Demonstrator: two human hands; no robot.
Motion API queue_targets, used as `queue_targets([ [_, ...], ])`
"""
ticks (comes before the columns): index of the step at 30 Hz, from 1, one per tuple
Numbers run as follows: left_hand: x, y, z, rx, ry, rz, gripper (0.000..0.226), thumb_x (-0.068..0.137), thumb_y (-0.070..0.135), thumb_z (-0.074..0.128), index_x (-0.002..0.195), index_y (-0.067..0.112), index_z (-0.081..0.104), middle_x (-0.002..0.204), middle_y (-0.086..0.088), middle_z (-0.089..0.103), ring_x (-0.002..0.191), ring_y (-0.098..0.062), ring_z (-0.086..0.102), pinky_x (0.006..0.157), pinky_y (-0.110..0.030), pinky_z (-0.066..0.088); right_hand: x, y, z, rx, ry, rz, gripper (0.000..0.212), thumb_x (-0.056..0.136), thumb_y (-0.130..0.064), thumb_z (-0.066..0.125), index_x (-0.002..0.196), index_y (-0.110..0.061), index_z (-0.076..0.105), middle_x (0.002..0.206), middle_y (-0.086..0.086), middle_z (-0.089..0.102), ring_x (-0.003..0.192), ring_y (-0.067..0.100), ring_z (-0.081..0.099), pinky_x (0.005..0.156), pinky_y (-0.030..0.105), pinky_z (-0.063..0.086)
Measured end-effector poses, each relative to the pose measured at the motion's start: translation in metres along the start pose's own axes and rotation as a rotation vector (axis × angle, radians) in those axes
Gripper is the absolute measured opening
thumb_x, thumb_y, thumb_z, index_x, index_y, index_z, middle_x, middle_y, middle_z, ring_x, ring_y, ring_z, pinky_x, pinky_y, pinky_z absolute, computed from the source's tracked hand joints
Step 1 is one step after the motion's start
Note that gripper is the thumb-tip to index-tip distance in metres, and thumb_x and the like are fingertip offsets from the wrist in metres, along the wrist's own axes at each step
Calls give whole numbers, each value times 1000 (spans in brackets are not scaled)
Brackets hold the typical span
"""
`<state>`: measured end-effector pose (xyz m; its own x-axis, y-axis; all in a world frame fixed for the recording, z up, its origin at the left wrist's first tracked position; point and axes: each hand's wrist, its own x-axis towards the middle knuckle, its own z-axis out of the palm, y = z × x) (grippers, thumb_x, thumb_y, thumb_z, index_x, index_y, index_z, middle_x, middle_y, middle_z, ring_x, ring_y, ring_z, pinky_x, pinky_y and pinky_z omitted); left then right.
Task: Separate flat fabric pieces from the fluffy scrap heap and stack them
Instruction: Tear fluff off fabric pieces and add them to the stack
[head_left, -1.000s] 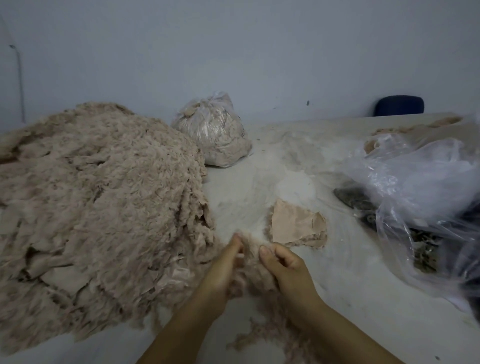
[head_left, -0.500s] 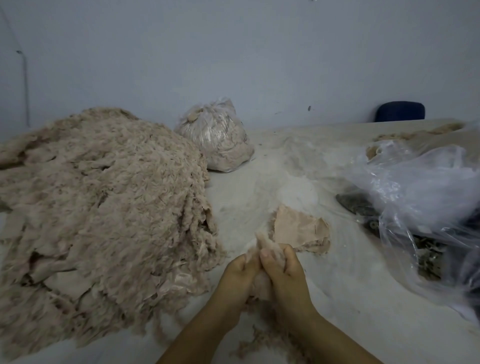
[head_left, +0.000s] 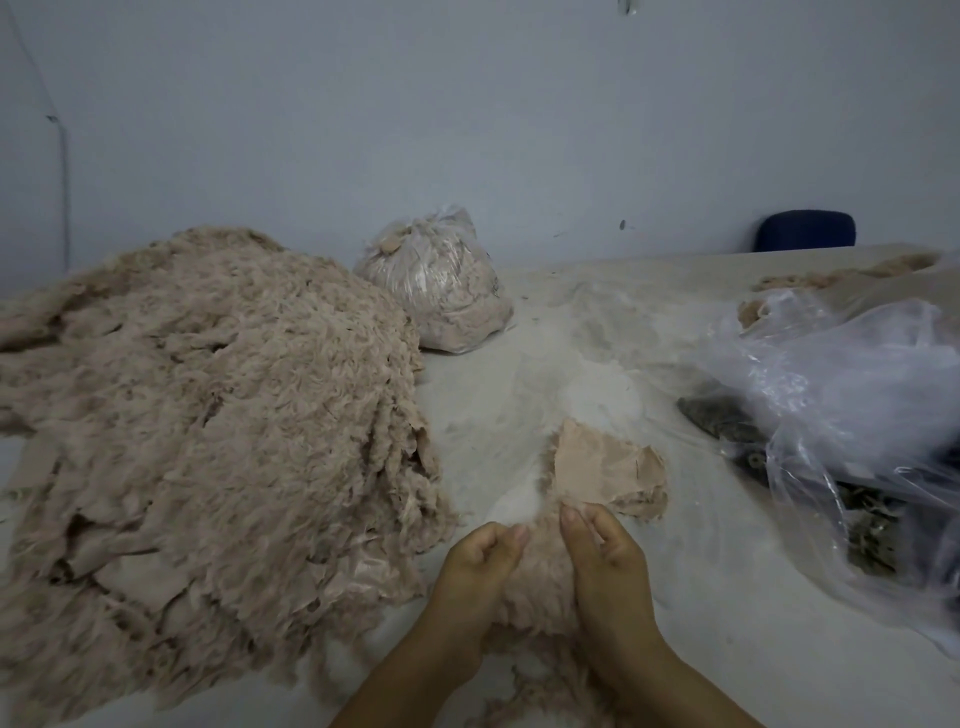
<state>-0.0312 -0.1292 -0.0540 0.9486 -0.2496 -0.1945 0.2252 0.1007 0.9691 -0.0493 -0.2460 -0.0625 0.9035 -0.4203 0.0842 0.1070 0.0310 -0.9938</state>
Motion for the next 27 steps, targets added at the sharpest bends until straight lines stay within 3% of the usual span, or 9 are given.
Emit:
queue_targets([
  [3, -1, 2, -2, 85, -14, 74, 33, 93, 24, 57, 60, 18, 55, 60, 1, 54, 58, -8, 51, 54, -20, 41, 0, 4, -4, -1, 29, 0, 25, 96, -26, 54, 78, -13, 66, 74, 6, 70, 68, 20, 67, 60, 32, 54],
  [6, -2, 2, -5, 260, 4, 147, 53, 94, 22, 57, 42, 24, 45, 44, 15, 33, 42, 1, 31, 45, -13, 30, 0, 6, -8, -6, 52, 10, 23, 96, -26, 54, 79, -18, 68, 77, 1, 72, 73, 17, 68, 66, 33, 55],
  [9, 2, -1, -17, 353, 99, 165, 49, 94, 24, 56, 49, 21, 38, 44, 13, 25, 45, -5, 25, 45, -19, 23, 4, 1, -15, 15, 119, 2, 23, 96, -25, 53, 81, -18, 68, 77, -3, 72, 71, 10, 67, 61, 22, 52],
  [12, 5, -2, -27, 448, 87, 106, 45, 92, 39, 53, 53, 17, 53, 36, 11, 36, 38, -3, 35, 42, -15, 27, 10, -7, -22, -76, 147, -49, 21, 95, -25, 55, 79, -21, 68, 73, -9, 70, 69, 6, 64, 64, 19, 49],
  [15, 1, 3, -16, 409, -4, 31, 52, 75, 65, 45, 67, 17, 65, 56, 10, 60, 54, 0, 55, 53, -13, 42, 6, -13, -14, -95, 8, -76, 22, 93, -24, 59, 73, -21, 68, 61, -11, 61, 59, 2, 54, 60, 17, 44],
  [18, 2, 4, -2, 254, -78, 127, 55, 73, 62, 50, 95, 15, 68, 91, -3, 72, 90, -14, 67, 81, -29, 53, -4, -17, 2, 26, -193, -34, 19, 93, -24, 60, 77, -20, 70, 65, -5, 65, 62, 7, 60, 59, 20, 48],
  [22, 0, 7, 6, 83, -123, 149, 35, 80, 42, 59, 89, 11, 73, 87, -15, 73, 81, -26, 70, 70, -32, 56, -2, -18, 2, -33, -123, 12, 19, 93, -22, 59, 76, -18, 67, 67, 5, 70, 60, 15, 65, 53, 24, 50],
  [24, 0, 8, 7, 64, -114, 131, 27, 83, 35, 60, 85, 11, 72, 88, -19, 72, 81, -31, 69, 72, -40, 55, 2, -17, -4, -130, -75, -6, 19, 92, -25, 60, 76, -18, 67, 65, 5, 70, 59, 20, 66, 53, 25, 50],
  [27, -1, 8, 7, 52, -94, 94, 24, 91, 24, 56, 84, 6, 70, 86, -22, 71, 77, -30, 68, 70, -40, 55, 6, -11, -9, -153, -49, 7, 17, 89, -22, 64, 74, -23, 71, 67, -5, 72, 59, 6, 66, 55, 15, 49],
])
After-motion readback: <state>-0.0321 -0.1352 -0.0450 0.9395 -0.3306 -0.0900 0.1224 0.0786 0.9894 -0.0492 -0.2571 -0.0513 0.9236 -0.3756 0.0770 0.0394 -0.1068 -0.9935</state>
